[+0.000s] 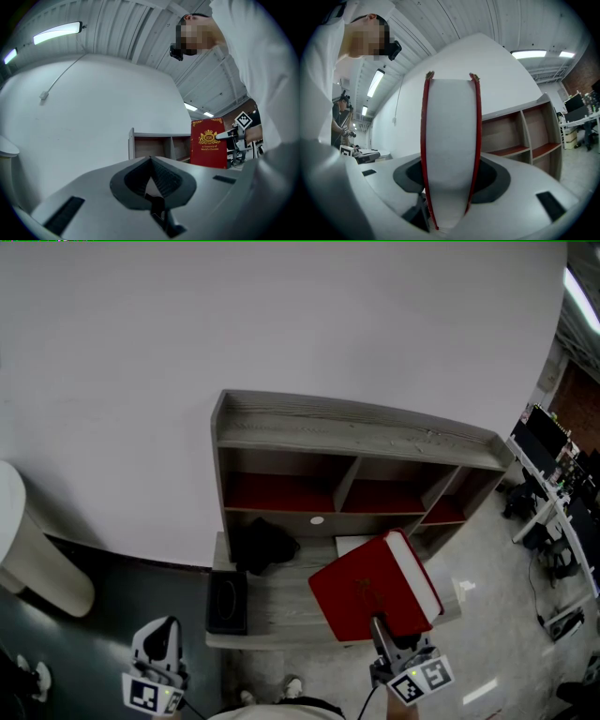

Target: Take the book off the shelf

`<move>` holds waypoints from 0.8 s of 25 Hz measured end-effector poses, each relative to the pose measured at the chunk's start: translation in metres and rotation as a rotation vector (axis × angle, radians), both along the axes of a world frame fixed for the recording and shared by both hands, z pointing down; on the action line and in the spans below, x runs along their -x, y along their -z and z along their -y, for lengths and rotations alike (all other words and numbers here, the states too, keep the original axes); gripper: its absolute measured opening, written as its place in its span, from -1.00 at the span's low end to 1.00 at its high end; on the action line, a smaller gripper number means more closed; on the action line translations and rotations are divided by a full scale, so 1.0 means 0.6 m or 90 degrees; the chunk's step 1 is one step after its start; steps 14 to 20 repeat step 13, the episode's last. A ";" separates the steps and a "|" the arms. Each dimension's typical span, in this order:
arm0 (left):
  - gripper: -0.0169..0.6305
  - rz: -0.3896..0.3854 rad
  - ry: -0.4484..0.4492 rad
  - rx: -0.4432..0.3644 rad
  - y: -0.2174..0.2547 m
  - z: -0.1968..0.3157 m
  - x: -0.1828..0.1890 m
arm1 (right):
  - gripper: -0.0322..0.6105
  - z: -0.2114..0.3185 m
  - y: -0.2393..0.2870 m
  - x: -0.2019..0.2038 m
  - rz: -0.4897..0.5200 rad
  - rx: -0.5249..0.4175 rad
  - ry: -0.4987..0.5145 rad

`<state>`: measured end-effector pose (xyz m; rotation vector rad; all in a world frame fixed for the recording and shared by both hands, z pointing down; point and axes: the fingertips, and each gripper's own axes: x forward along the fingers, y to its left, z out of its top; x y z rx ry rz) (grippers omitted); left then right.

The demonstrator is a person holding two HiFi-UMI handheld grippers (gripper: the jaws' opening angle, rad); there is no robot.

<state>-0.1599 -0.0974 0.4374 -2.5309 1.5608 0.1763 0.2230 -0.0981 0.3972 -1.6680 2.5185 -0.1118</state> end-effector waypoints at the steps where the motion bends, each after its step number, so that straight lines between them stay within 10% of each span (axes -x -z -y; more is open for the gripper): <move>1: -0.90 0.000 -0.001 0.000 -0.001 0.000 -0.001 | -0.13 0.000 0.000 -0.001 -0.001 0.001 -0.001; 20: -0.90 -0.011 0.001 0.004 -0.009 -0.002 -0.002 | -0.13 0.001 -0.001 -0.001 -0.002 0.007 0.005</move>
